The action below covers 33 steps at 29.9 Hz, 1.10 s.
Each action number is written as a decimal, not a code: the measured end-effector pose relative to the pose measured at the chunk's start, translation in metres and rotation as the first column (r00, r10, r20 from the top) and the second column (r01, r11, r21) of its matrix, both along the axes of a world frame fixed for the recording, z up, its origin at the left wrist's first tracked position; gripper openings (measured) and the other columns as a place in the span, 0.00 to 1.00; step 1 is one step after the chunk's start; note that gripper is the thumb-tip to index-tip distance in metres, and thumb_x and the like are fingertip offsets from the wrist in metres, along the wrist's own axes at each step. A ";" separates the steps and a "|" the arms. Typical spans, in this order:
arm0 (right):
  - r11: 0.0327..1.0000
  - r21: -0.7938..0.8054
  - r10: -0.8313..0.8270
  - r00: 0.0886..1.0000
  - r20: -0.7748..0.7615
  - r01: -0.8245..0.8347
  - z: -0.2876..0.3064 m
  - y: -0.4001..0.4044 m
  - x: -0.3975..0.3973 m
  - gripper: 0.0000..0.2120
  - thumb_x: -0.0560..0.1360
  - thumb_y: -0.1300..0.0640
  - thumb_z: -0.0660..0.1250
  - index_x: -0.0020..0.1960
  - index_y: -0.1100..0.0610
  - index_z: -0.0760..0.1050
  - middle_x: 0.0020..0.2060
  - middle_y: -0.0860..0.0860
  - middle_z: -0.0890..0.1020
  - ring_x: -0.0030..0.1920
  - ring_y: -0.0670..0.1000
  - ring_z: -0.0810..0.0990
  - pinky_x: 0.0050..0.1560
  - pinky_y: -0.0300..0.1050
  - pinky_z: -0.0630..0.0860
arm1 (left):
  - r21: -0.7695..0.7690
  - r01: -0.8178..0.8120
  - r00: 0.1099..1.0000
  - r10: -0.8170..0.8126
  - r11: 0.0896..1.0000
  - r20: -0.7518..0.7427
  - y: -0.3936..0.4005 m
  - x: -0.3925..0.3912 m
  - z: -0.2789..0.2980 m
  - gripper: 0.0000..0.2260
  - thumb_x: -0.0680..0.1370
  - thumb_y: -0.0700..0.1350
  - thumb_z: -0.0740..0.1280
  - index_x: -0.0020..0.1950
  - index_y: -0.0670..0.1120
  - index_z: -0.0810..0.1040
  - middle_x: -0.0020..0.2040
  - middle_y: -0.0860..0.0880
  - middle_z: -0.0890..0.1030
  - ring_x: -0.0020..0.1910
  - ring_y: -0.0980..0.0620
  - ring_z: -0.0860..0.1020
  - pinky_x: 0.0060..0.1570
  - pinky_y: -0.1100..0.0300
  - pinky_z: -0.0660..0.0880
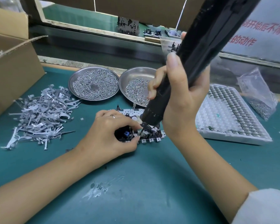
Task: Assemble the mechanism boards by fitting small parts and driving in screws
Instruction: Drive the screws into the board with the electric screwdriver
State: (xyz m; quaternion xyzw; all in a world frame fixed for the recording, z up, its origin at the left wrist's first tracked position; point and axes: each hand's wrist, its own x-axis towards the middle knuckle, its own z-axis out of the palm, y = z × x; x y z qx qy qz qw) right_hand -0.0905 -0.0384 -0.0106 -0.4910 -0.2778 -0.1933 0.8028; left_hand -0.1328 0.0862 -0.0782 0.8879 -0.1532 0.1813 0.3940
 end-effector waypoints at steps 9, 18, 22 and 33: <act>0.999 -0.023 -0.042 0.999 -0.011 0.041 0.000 -0.003 0.004 0.08 0.73 0.59 0.65 0.46 0.58 0.65 0.24 0.51 0.72 0.21 0.53 0.70 0.26 0.42 0.68 | 0.000 -0.001 1.000 0.001 1.000 -0.009 0.001 -0.001 0.001 0.10 0.63 0.48 0.73 0.44 0.50 0.84 0.39 0.63 0.79 0.47 0.61 0.73 0.59 0.53 0.65; 0.993 -0.106 -0.071 0.990 -0.126 0.057 -0.010 -0.003 0.008 0.08 0.74 0.60 0.65 0.44 0.55 0.65 0.27 0.56 0.70 0.22 0.53 0.69 0.26 0.42 0.68 | 0.009 -0.006 1.000 0.006 1.000 -0.016 0.000 -0.002 0.002 0.10 0.64 0.48 0.72 0.44 0.50 0.84 0.39 0.62 0.80 0.47 0.60 0.74 0.60 0.52 0.65; 0.990 -0.127 -0.079 0.985 -0.150 0.060 -0.008 -0.005 0.009 0.08 0.74 0.59 0.66 0.45 0.55 0.66 0.25 0.55 0.71 0.22 0.54 0.70 0.26 0.43 0.69 | 0.009 -0.017 0.999 0.018 1.000 -0.029 0.000 -0.002 0.002 0.10 0.64 0.49 0.72 0.44 0.52 0.84 0.39 0.61 0.80 0.47 0.61 0.74 0.60 0.53 0.64; 0.651 -0.530 -0.495 0.833 0.247 0.544 -0.054 -0.014 -0.028 0.09 0.75 0.55 0.62 0.55 0.53 0.73 0.45 0.51 0.75 0.47 0.50 0.75 0.51 0.41 0.70 | -0.340 -0.127 0.990 0.138 0.932 0.008 0.008 0.002 0.007 0.09 0.72 0.51 0.66 0.51 0.59 0.78 0.44 0.57 0.82 0.45 0.61 0.79 0.52 0.68 0.70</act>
